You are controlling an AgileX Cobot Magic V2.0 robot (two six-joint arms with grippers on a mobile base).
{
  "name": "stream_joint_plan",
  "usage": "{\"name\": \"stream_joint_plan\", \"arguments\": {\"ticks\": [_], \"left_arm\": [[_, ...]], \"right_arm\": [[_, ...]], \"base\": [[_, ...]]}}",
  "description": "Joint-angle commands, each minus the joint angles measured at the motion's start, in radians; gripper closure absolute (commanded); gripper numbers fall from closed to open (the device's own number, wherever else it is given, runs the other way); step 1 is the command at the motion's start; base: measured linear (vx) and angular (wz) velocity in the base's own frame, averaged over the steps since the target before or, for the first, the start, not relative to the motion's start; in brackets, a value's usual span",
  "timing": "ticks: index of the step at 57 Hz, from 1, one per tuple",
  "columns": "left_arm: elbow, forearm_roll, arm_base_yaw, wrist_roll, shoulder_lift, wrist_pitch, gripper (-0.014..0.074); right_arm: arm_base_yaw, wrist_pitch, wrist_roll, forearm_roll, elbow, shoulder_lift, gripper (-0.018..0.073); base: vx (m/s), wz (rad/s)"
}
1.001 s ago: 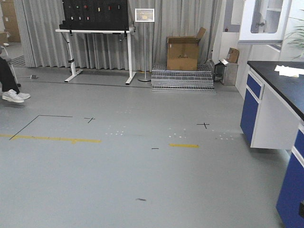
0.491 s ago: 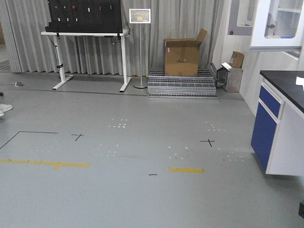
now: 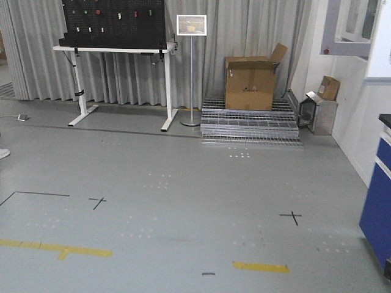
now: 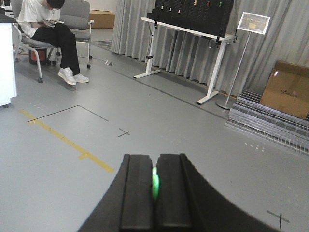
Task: Sort red and green spoons into left cabinet
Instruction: 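Drive the base away from the bench to the white cabinet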
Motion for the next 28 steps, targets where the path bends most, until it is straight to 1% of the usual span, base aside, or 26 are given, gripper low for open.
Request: {"name": "stream_joint_plan", "arguments": {"ticks": [1, 17, 28], "left_arm": [[-0.028, -0.026, -0.001, -0.008, -0.001, -0.051, 0.0597], [-0.028, -0.026, -0.001, -0.008, -0.001, -0.048, 0.0597], [-0.028, -0.026, -0.001, -0.008, -0.001, -0.050, 0.0597]], "right_arm": [[-0.003, -0.046, 0.000, 0.032, -0.029, 0.005, 0.0562], [-0.003, -0.045, 0.000, 0.032, -0.029, 0.003, 0.0562], [-0.003, -0.045, 0.000, 0.032, -0.029, 0.003, 0.0562]], "base": [[0.72, 0.04], [0.71, 0.02], [0.70, -0.06]]}}
